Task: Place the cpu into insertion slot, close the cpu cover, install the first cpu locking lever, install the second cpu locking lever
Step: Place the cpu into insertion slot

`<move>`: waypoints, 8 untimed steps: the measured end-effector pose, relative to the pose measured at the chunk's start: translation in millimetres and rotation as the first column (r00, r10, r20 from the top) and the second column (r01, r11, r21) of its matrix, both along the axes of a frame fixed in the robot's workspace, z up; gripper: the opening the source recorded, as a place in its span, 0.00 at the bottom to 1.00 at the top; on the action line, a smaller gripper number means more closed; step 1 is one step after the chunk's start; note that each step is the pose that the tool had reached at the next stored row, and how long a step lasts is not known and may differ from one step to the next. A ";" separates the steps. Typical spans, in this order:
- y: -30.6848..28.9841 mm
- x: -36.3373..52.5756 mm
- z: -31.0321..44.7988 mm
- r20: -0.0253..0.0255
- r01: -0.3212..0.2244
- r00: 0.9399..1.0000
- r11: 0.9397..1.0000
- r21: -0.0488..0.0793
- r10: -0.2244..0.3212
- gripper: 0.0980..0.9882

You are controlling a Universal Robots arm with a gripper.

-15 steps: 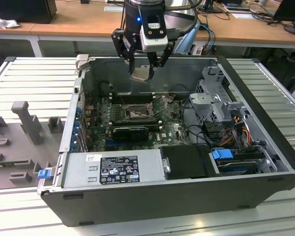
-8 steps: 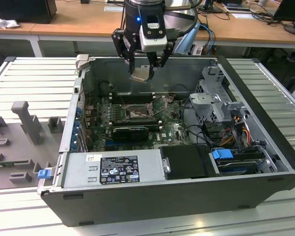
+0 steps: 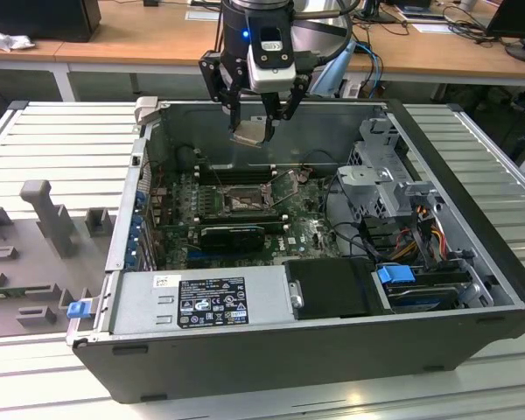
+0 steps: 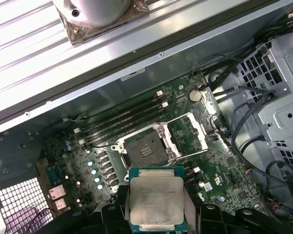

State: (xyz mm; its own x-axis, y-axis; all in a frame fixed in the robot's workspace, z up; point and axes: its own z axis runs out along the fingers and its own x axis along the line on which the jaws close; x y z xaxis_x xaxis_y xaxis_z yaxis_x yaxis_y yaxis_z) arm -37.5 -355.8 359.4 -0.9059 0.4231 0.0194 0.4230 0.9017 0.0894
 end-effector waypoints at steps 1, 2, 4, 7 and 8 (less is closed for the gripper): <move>0.0 0.0 0.0 0.000 0.001 1.000 1.000 0.000 -0.001 0.49; 0.0 0.0 0.0 0.000 0.003 1.000 1.000 0.000 -0.003 0.49; 0.0 0.0 0.0 0.000 0.009 1.000 1.000 0.000 -0.009 0.49; 0.0 0.0 0.0 0.000 0.036 0.999 0.999 0.000 -0.036 0.49; 0.0 0.0 -0.1 0.000 0.059 0.998 0.998 0.000 -0.059 0.49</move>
State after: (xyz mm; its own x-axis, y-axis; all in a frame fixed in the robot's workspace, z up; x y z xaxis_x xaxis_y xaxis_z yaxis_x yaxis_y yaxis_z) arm -37.5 -355.8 359.3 -0.8792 0.4760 0.0194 0.4757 0.8751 0.0892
